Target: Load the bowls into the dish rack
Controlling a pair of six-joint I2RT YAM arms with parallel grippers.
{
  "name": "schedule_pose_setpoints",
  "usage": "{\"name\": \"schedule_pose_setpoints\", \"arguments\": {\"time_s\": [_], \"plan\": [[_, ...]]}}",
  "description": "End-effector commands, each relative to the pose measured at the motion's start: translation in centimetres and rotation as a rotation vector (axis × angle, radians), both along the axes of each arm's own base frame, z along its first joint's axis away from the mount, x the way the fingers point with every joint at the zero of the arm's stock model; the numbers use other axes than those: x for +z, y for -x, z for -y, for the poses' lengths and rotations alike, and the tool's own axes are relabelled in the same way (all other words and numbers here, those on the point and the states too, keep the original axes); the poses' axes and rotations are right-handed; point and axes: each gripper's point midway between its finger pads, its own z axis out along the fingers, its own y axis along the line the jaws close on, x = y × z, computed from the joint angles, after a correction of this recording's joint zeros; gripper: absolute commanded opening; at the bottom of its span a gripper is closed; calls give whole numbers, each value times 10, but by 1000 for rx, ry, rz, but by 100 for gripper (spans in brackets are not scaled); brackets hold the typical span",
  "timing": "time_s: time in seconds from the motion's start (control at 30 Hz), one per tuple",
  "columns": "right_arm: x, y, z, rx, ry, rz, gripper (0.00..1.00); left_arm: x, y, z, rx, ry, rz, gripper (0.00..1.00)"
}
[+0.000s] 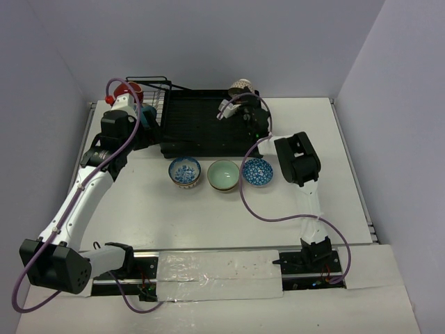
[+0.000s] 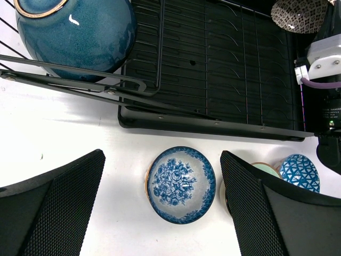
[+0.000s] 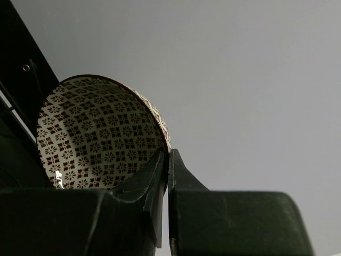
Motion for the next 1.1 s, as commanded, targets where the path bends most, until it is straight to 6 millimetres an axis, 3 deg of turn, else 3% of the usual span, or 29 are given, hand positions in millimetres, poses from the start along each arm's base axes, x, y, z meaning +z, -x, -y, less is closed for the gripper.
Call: {"name": "schedule_pose_setpoints", "arguments": {"time_s": [0.0,0.33,0.6,0.67,0.7,0.77,0.9,1.07], "plan": [[42,13,-7,24,-10,141,0,15,-2,1,2,32,54,95],[17,14,-14,59,44,17,0,15,-1,0,3,32,57,95],[13,16,-10,52,53,18,1,16,-1,-1,5,33,60,95],[15,17,-11,56,52,25,8,15,-1,-1,4,35,59,95],[16,18,-12,57,51,30,19,15,-1,-1,8,36,59,95],[19,19,-11,58,29,40,29,16,-1,-2,9,36,62,95],[34,23,-5,41,-7,80,40,16,-1,-1,8,37,64,95],[53,32,2,30,-54,124,45,20,-1,-3,10,39,76,95]]}}
